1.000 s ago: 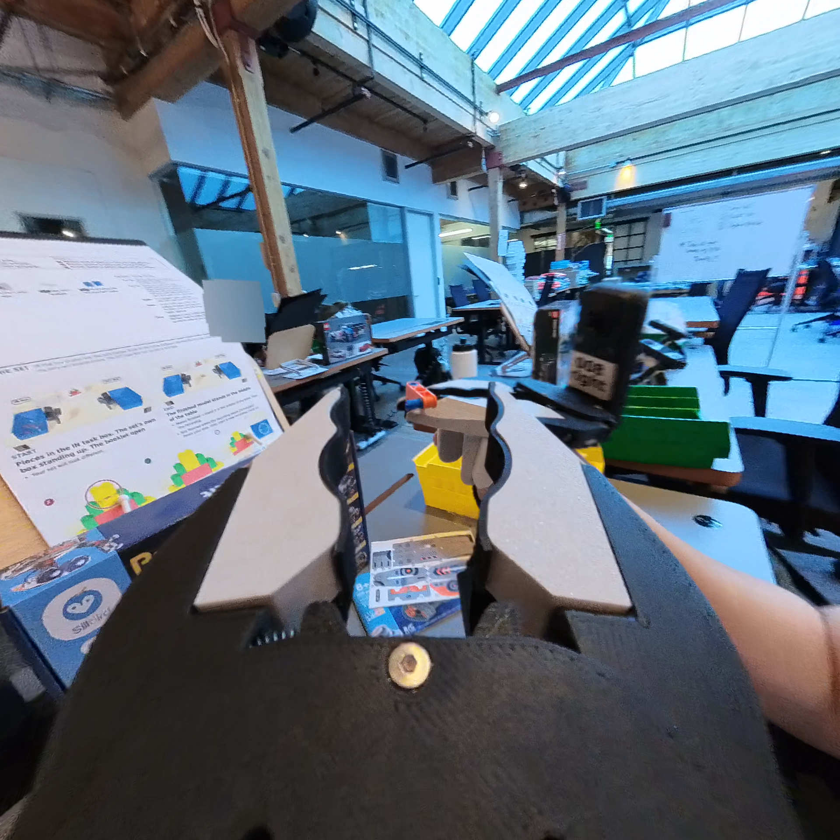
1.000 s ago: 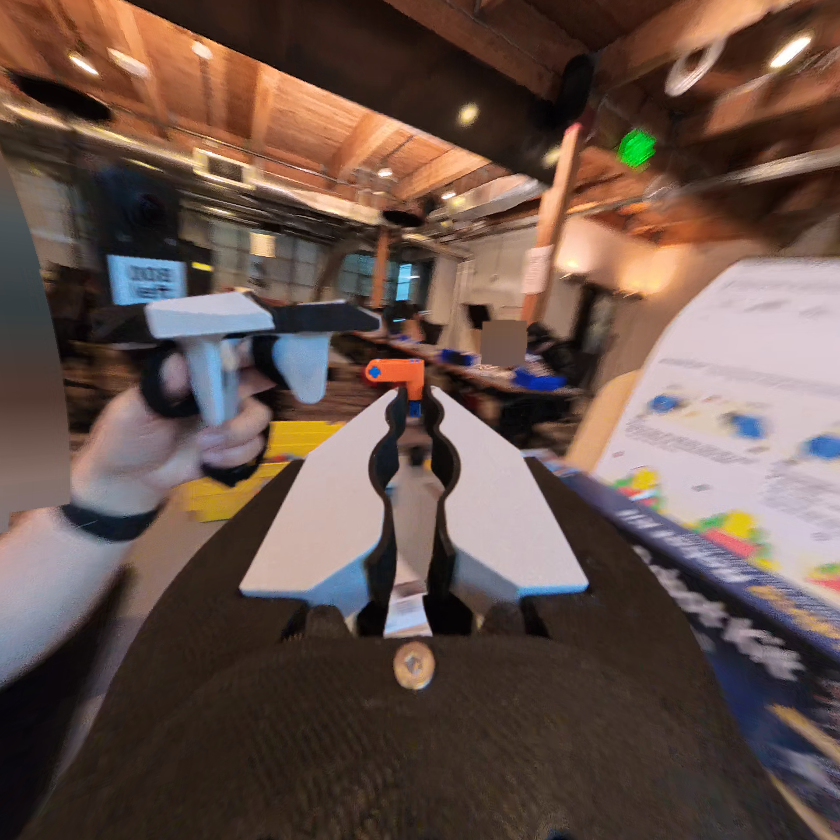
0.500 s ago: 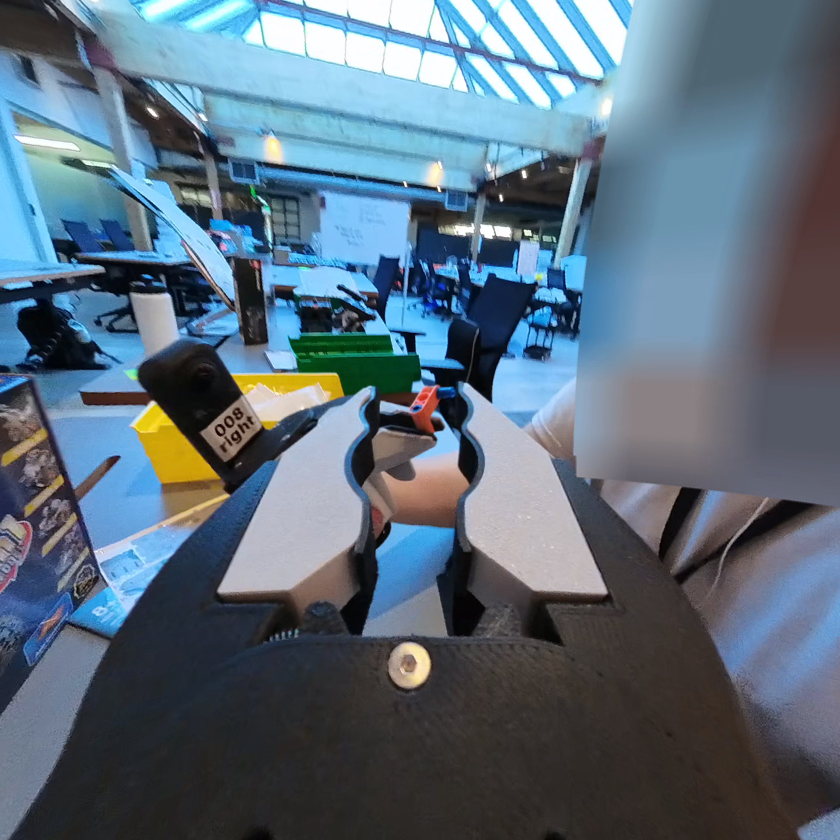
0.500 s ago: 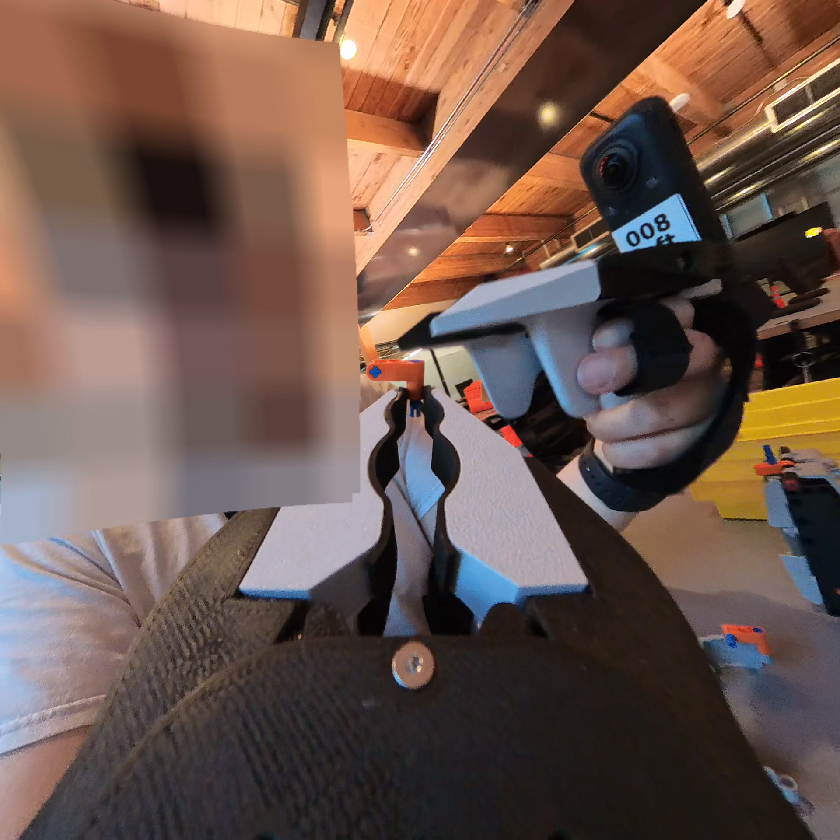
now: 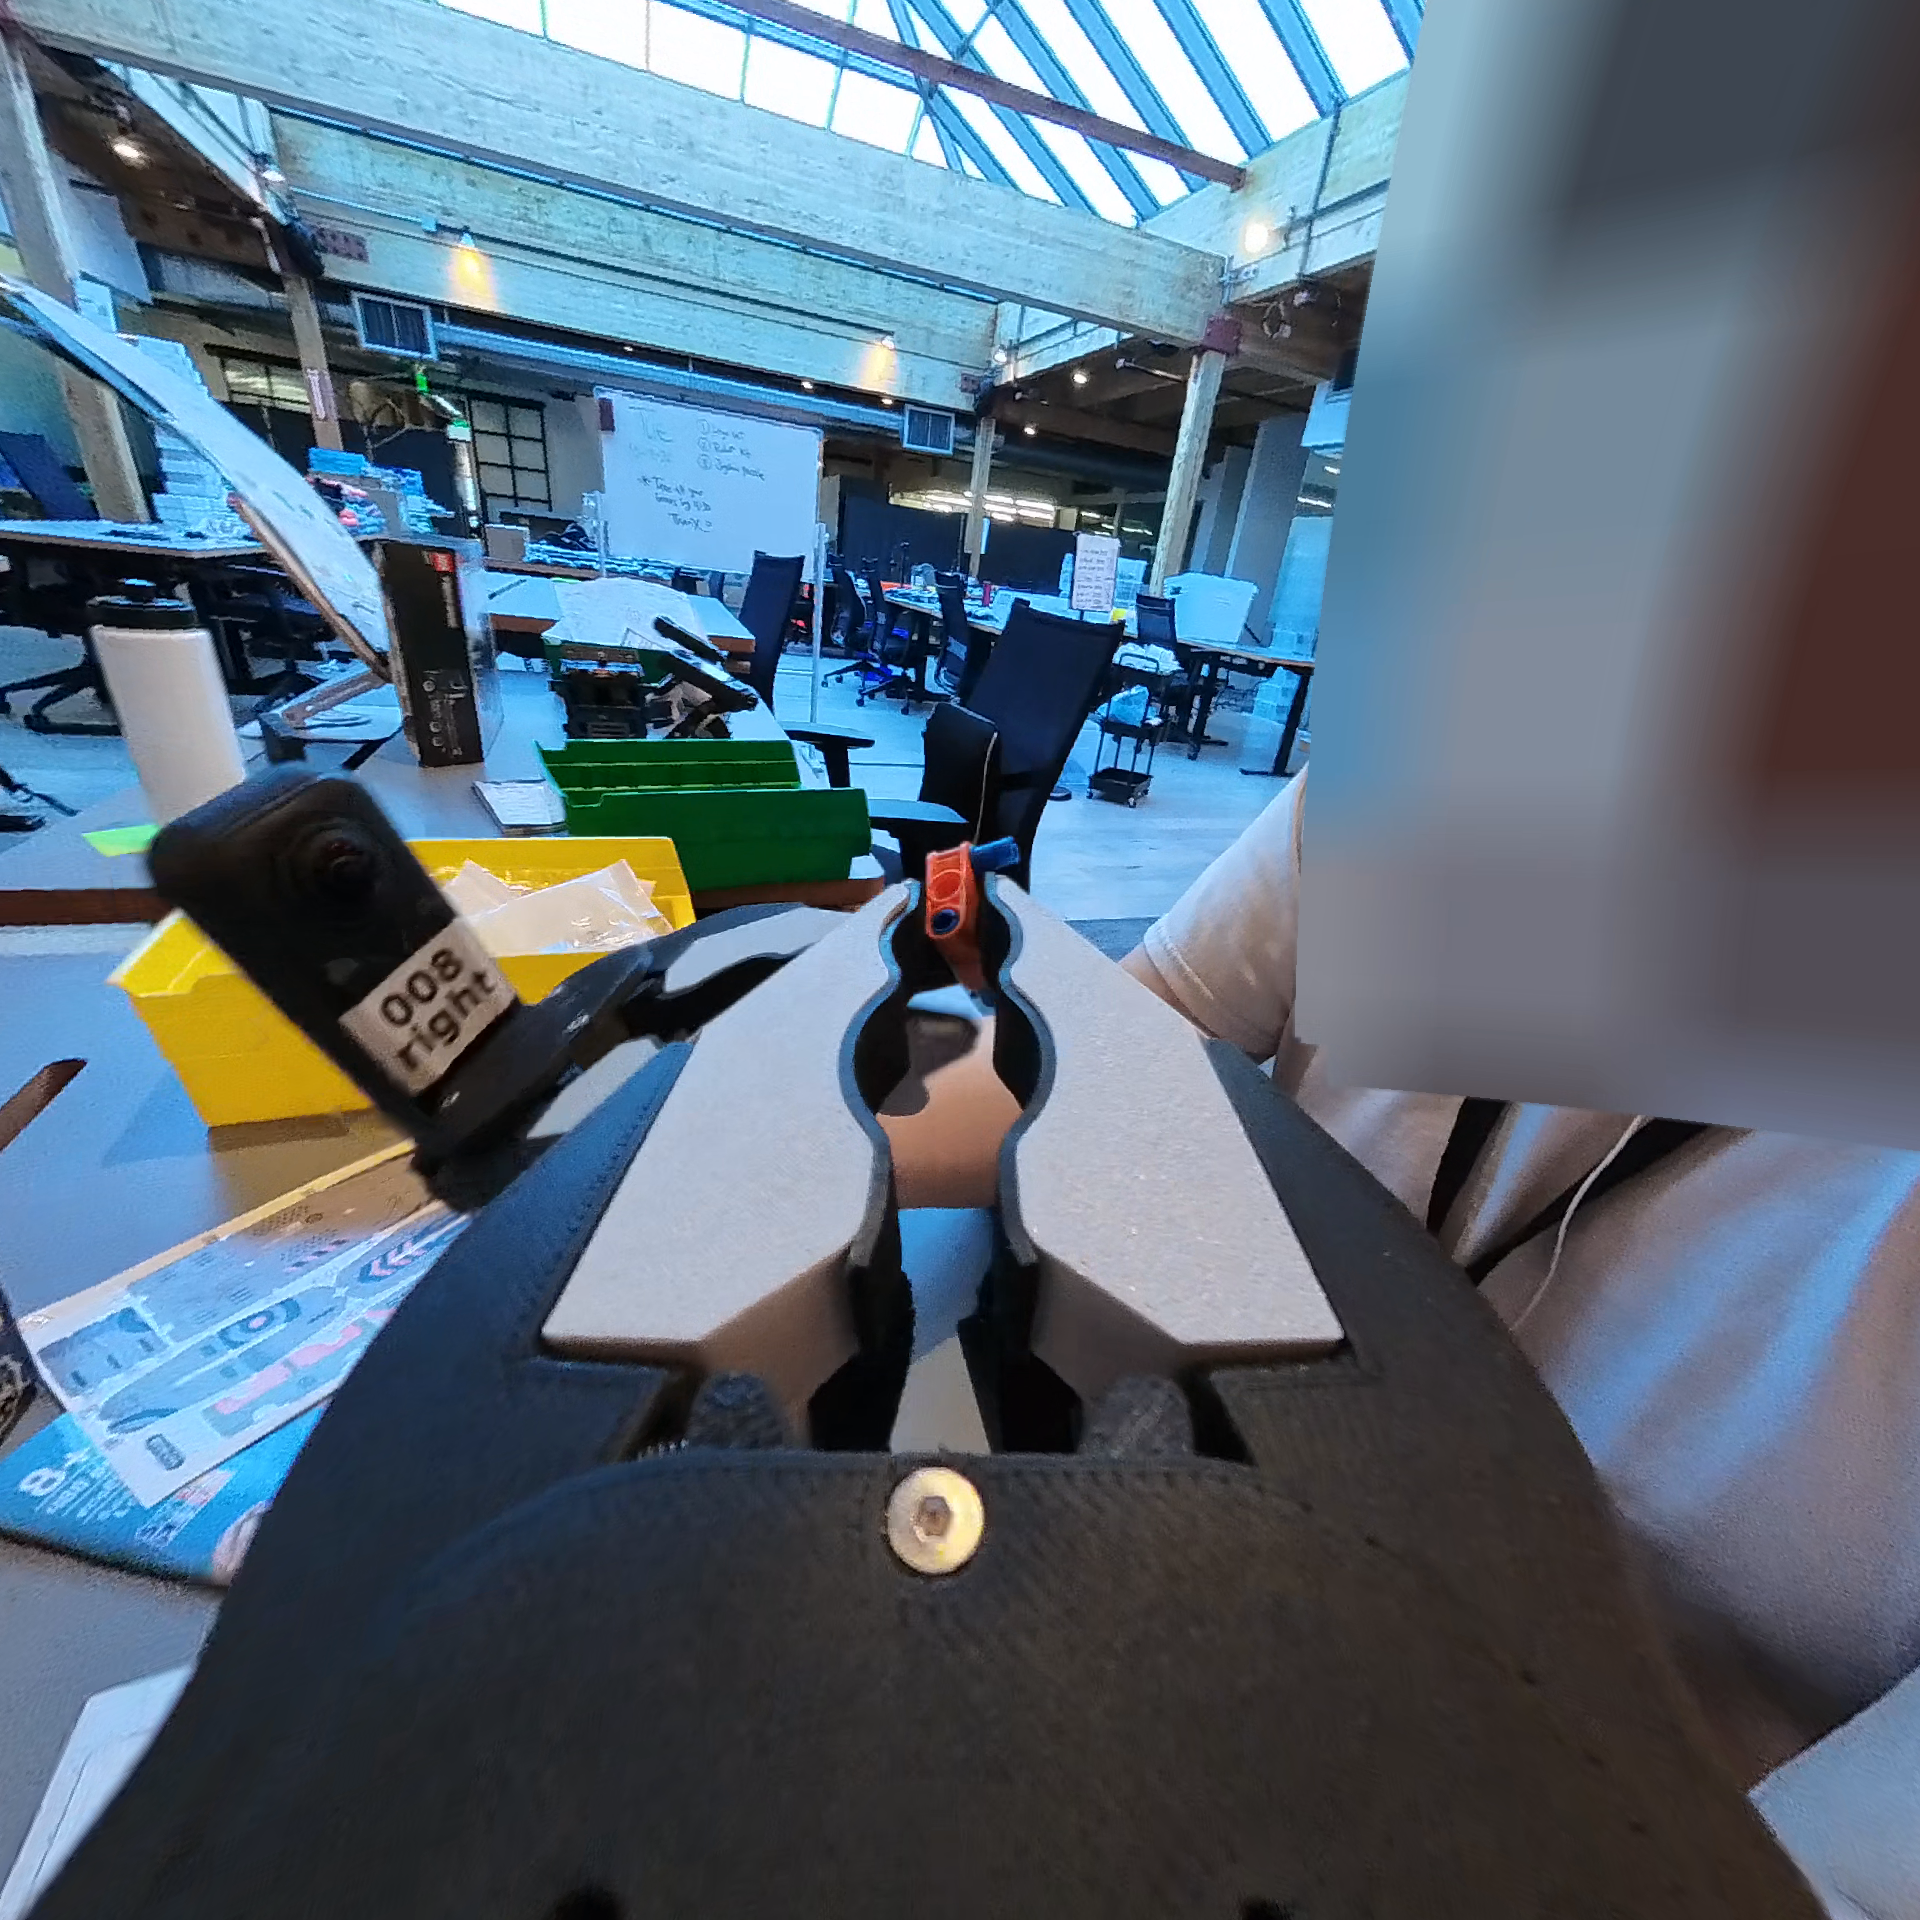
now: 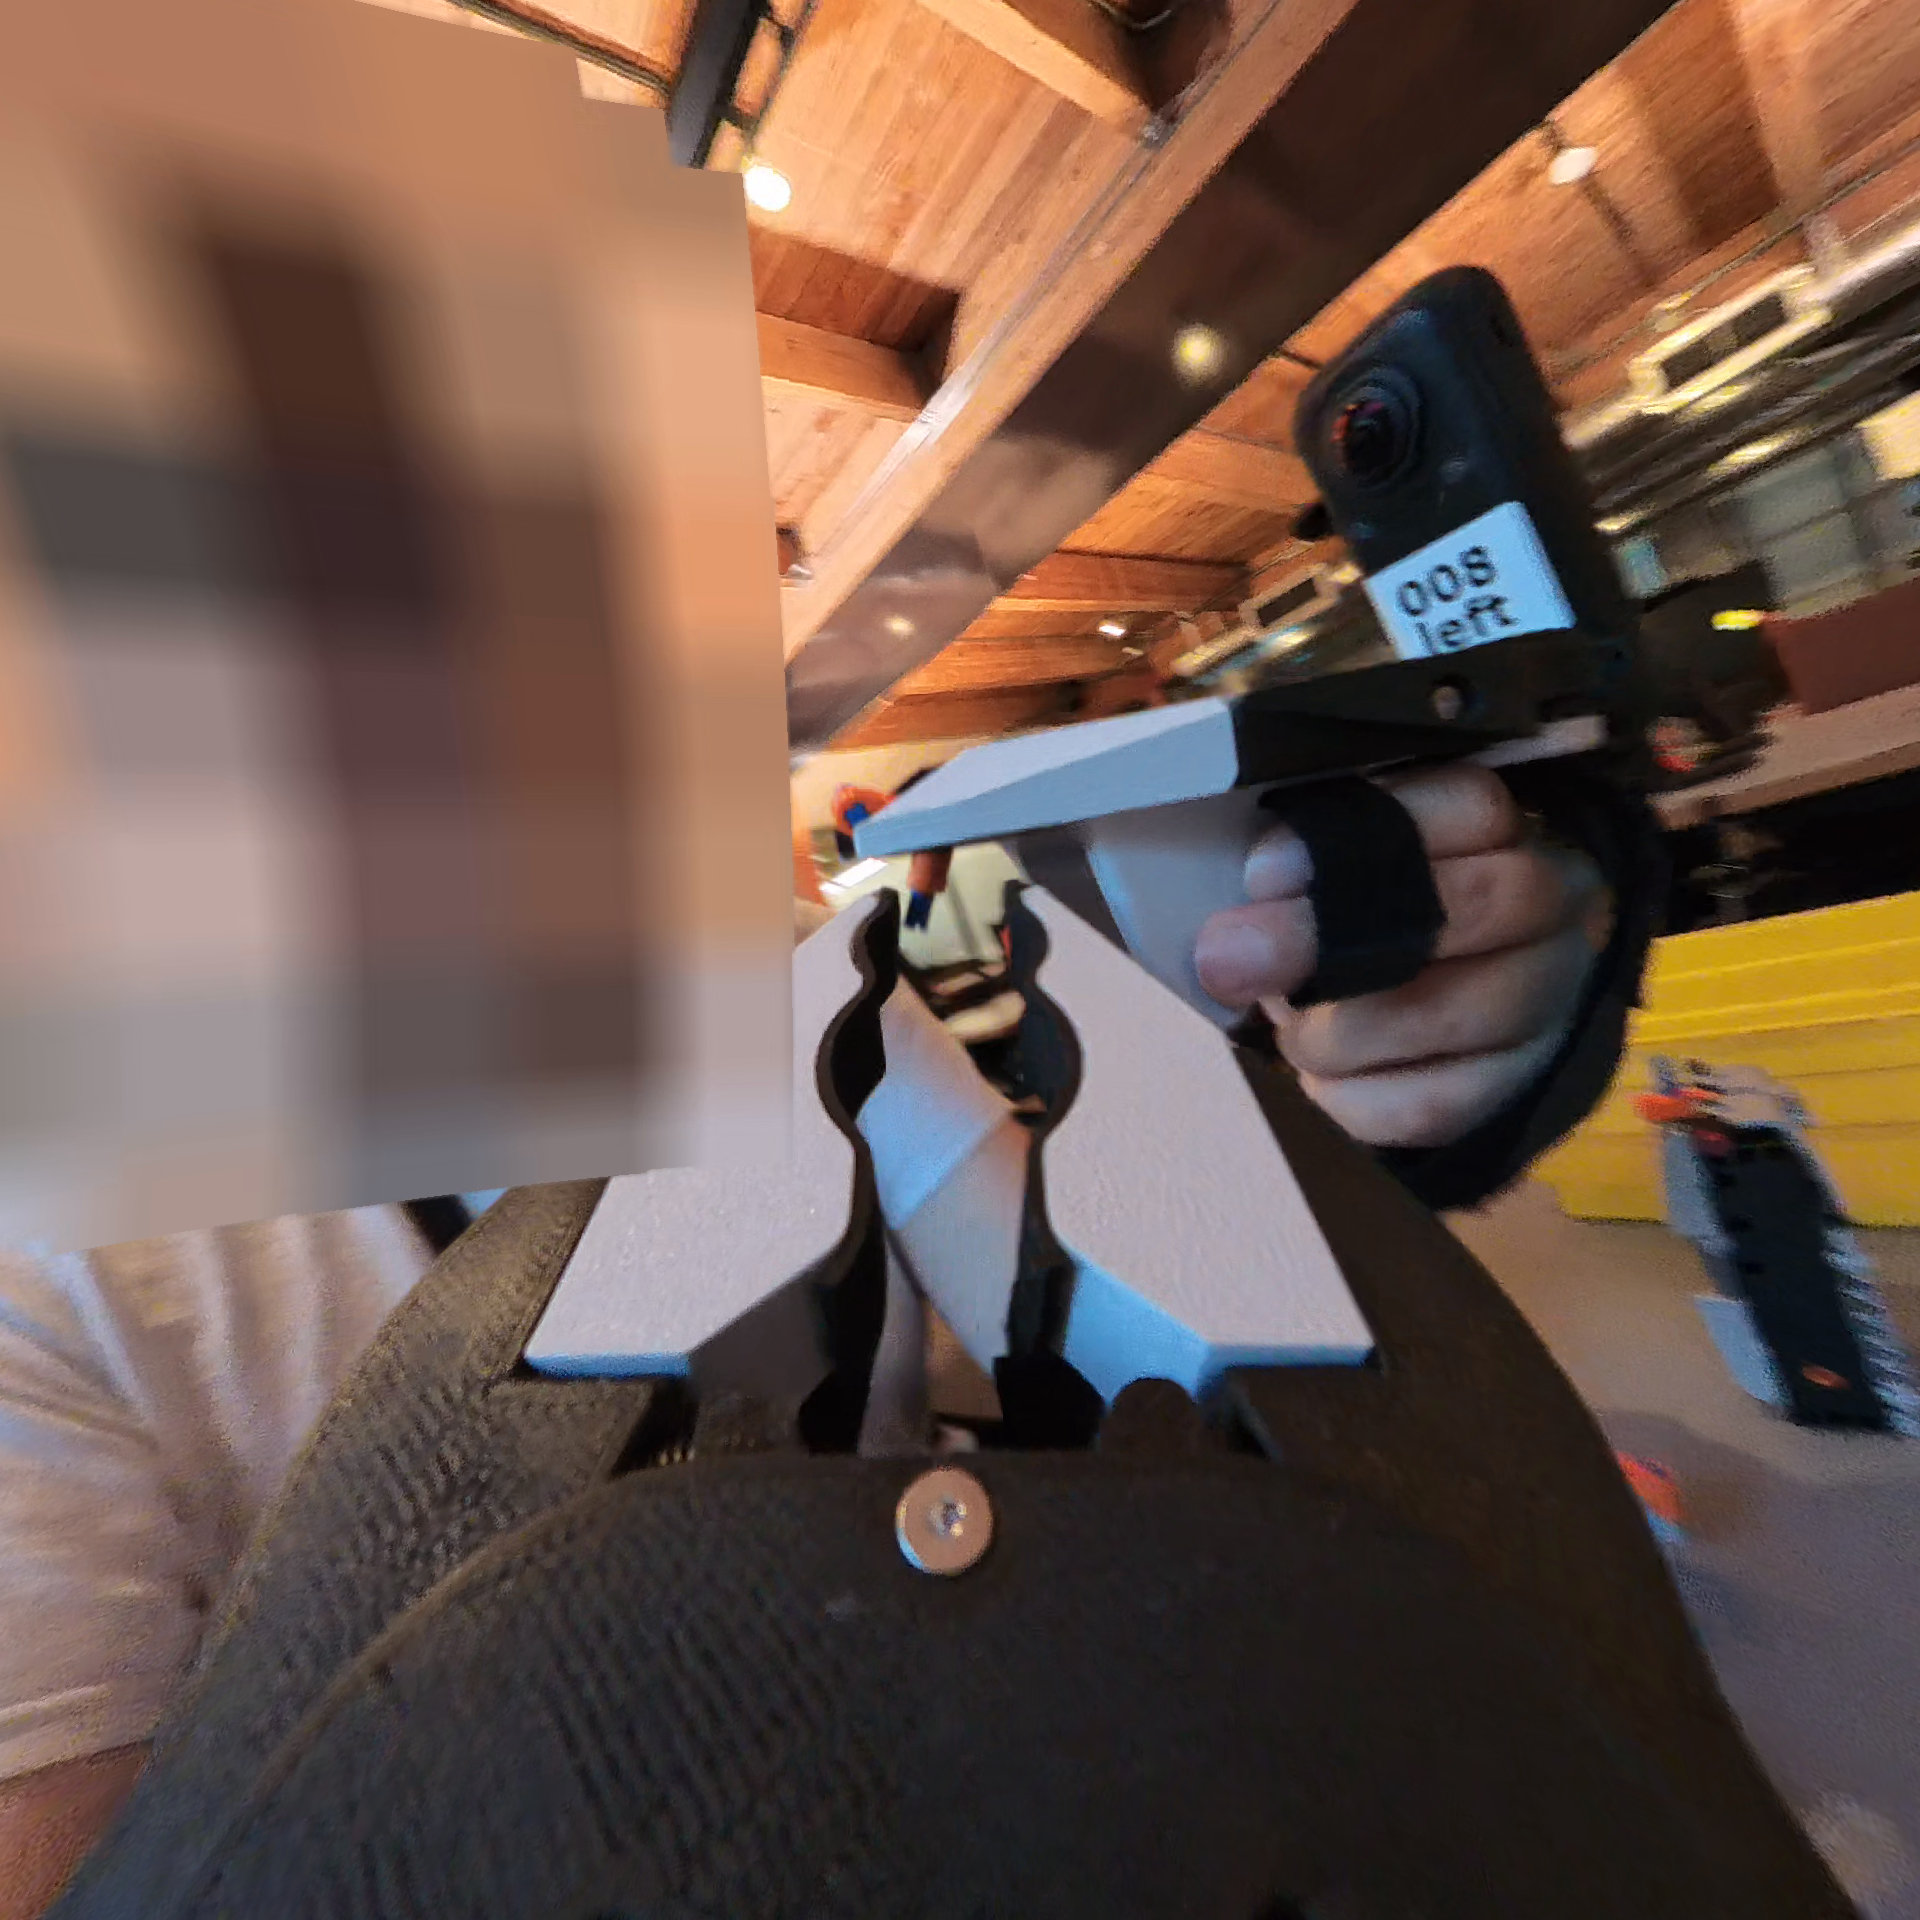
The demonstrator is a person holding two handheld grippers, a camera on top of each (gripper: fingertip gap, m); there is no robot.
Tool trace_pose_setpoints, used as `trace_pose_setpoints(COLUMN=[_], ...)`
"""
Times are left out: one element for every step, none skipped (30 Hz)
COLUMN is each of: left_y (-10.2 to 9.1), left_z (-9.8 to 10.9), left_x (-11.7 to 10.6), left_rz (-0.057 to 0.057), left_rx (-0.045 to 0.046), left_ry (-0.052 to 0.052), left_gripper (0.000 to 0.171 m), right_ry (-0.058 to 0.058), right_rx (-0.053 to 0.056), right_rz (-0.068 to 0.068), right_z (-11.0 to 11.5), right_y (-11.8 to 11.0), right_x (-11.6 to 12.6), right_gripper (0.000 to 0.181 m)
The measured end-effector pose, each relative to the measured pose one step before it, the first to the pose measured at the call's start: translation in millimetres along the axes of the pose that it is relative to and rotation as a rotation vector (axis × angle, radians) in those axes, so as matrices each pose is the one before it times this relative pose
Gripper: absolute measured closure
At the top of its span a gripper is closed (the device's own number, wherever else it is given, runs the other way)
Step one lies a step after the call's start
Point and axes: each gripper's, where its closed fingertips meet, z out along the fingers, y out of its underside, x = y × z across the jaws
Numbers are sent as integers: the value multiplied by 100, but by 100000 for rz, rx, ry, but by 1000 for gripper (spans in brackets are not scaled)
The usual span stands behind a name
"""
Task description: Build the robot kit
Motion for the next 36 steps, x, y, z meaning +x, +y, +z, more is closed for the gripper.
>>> trace_pose_setpoints(left_y=[-165, -47, 105, 254, 388, 439, 359, 239, 170, 146, 134, 210, 292, 296, 256, 184, 97, 50, 131, 148, 91, 46, 44, 32, 24, 25, 60, 106, 163, 110, -43, -190, -390, -636, -818, -912], left_z=[-473, -503, -517, -481, -441, -345, -279, -212, -153, -95, -51, -12, 37, 55, 76, 56, 6, -41, -15, 10, 32, 58, 91, 113, 98, 68, 46, 32, 49, 53, -16, -128, -307, -512, -669, -765], left_x=[-202, -101, -174, -422, -467, -335, -245, -204, -60, -39, -109, -68, 6, -42, -46, 17, 22, 37, 86, 163, 222, 155, 60, 48, 92, 89, 71, 65, 54, -3, -90, -222, -412, -540, -542, -451], left_rz=[-1123, -1169, -1269, -1426, -1685, -2118, -2254, -1922, -1427, -916, -656, -630, -637, -528, -392, -270, -113, -10, -144, -402, -522, -427, -397, -315, -274, -264, -429, -510, -369, -116, 317, 688, 845, 870, 856, 813], left_rx=[717, 162, -669, -1583, -2329, -2478, -1917, -1128, -743, -553, -555, -1016, -1515, -1580, -1415, -1008, -441, -197, -561, -723, -341, -84, -168, -215, -50, -26, -152, -313, -615, -380, 428, 942, 1600, 2846, 3651, 3795], left_ry=[-1198, -708, -1270, -2812, -3063, -1880, -1197, -775, 33, 115, -454, -205, 232, -233, -359, 32, -21, 45, 497, 1210, 1637, 1398, 953, 813, 1082, 1035, 902, 787, 643, 166, -748, -2346, -4411, -5929, -6456, -6287], left_gripper=[165, 165, 165, 165, 165, 165, 164, 165, 165, 165, 165, 165, 165, 165, 165, 165, 165, 165, 165, 165, 165, 165, 165, 165, 165, 165, 165, 165, 165, 166, 166, 165, 155, 142, 136, 135], right_ry=[7364, 9937, 11386, 12670, 15861, 14418, 10777, 7172, 3248, 488, -354, -164, 937, -608, -996, -685, -1239, -1570, -1030, -65, 223, -399, -521, -389, -857, -1089, -643, -654, -1125, -676, 515, 1541, 2386, 2911, 3558, 4275], right_rx=[-4336, -7139, -7993, -6321, -4384, -4134, -2877, -2130, -3319, -6343, -7040, -4514, -1038, 1555, 1290, -379, -632, -988, -926, -1068, -1291, -988, -362, 303, -142, -184, -40, -163, -428, -867, -181, -633, -2283, -2733, -2502, -2405], right_rz=[-4494, -6623, -9189, -10977, -13035, -16882, -18719, -18402, -16694, -12665, -7836, -4657, -2939, -1603, -106, 97, -405, -873, -915, -617, -299, -269, -379, -572, -418, -376, -241, -228, 289, 271, -177, -128, 85, -345, -1310, -1986], right_z=[-388, -506, -590, -623, -679, -613, -469, -319, -139, 31, 160, 197, 194, 175, 190, 173, 86, -11, -65, -85, -66, -25, 22, 43, 58, 39, 1, -3, 6, 19, -2, 40, 97, 189, 277, 401], right_y=[328, 533, 528, 120, -395, -593, -850, -985, -752, -207, 82, -76, -390, -617, -471, -133, -16, 62, 59, 77, 137, 120, 14, -72, -16, -23, -36, -13, 18, 91, 49, 190, 542, 730, 790, 898], right_x=[726, 972, 1012, 1062, 1423, 1050, 312, -233, -593, -657, -503, -347, -136, -315, -285, -173, -235, -272, -171, 4, 63, -53, -113, -119, -176, -199, -114, -111, -160, -75, 67, 246, 405, 439, 439, 426], right_gripper=[158, 158, 156, 157, 158, 157, 157, 156, 157, 157, 157, 157, 157, 157, 159, 159, 163, 167, 168, 169, 169, 169, 169, 170, 172, 174, 175, 175, 175, 175, 175, 176, 176, 176, 176, 176])
